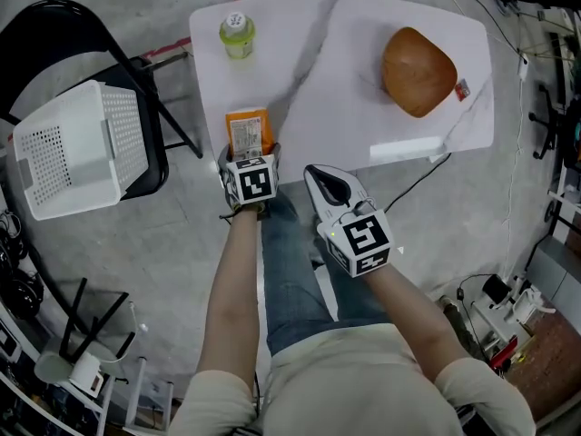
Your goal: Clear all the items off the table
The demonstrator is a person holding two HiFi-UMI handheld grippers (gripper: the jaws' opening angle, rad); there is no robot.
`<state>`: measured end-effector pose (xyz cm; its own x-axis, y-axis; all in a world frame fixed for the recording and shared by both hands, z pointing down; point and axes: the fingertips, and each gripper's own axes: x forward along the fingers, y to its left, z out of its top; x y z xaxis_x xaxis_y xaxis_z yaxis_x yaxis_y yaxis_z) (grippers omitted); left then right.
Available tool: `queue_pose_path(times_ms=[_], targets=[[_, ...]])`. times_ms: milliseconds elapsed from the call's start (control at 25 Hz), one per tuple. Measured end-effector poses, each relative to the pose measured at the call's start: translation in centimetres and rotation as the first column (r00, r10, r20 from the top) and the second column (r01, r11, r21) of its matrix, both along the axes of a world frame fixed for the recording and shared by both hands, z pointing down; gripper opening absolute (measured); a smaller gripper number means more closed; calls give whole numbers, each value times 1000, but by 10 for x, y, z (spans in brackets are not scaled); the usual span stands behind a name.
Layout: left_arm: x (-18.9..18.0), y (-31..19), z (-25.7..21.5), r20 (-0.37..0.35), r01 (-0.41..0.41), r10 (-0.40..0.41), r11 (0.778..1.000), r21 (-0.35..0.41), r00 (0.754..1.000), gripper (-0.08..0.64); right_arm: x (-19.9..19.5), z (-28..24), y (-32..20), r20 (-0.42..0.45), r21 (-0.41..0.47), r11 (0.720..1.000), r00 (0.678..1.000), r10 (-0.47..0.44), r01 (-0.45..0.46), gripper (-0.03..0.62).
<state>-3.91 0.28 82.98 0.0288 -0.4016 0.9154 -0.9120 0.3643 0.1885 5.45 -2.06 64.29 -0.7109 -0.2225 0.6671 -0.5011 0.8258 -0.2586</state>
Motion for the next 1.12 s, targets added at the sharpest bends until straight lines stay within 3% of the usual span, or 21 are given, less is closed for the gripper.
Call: queue_pose_path(times_ms=[160, 360, 1120], targets=[[-2, 0, -3, -2, -22, 22, 1000, -8, 1000, 430, -4, -5, -7, 0, 7, 1000, 1000, 10, -10, -2], [-6, 1, -23, 19, -55, 55, 998, 1, 998, 298, -11, -20, -9, 6, 10, 1000, 1000, 12, -12, -2], [-33, 20, -157, -40, 34, -29, 991, 129, 999, 286, -50, -98, 4, 23, 47, 996, 996, -81, 80, -2]])
